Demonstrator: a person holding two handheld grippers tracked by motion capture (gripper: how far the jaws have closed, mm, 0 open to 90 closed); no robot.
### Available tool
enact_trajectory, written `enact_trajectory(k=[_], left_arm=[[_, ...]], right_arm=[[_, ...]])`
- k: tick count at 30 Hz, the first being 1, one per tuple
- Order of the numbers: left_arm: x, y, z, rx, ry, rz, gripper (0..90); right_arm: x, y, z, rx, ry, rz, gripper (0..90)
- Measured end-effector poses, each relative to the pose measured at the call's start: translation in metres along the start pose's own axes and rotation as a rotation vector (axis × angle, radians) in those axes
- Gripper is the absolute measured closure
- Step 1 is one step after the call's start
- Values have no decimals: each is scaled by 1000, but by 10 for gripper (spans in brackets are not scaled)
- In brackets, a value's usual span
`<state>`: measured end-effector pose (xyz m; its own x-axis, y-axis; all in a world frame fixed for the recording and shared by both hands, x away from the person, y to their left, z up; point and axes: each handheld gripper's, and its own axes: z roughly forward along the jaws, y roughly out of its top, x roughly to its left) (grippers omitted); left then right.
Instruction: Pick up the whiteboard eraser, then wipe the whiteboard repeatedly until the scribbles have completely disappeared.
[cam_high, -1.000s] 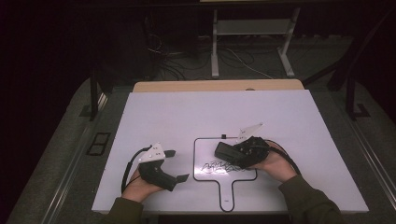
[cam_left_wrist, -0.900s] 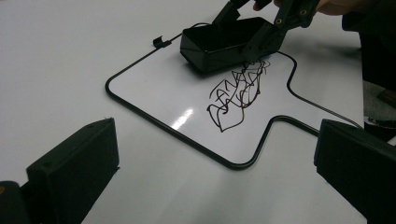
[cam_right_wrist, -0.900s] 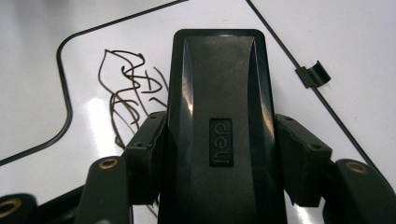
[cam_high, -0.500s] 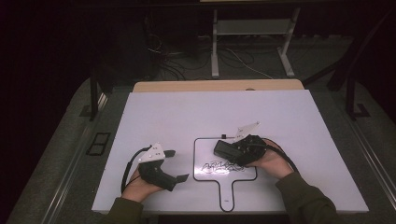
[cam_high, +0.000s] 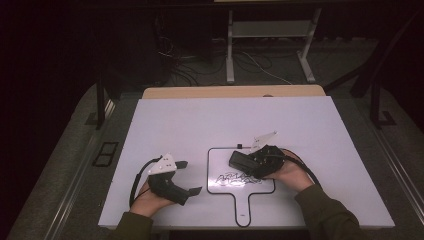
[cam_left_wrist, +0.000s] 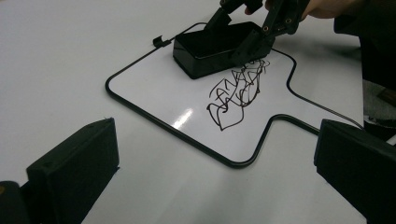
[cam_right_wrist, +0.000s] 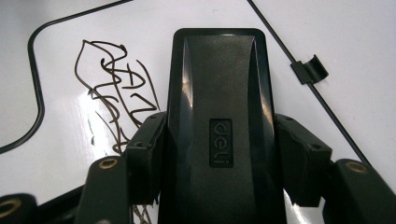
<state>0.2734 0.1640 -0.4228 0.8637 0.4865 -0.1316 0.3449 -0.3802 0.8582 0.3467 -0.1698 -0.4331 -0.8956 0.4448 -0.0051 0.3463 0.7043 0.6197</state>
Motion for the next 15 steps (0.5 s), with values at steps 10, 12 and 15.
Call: enact_trajectory(k=[10,12,15], left_arm=[[-1,0,-2,-3,8,1,0],[-2,0,-2,-4,8,2,0],[-1,0,-2,-8,7,-2,0]], right_arm=[[3,1,1,-4,20,9,387],[8,2,2,-4,33,-17,387],[11,3,3,-2,37,-35,387]])
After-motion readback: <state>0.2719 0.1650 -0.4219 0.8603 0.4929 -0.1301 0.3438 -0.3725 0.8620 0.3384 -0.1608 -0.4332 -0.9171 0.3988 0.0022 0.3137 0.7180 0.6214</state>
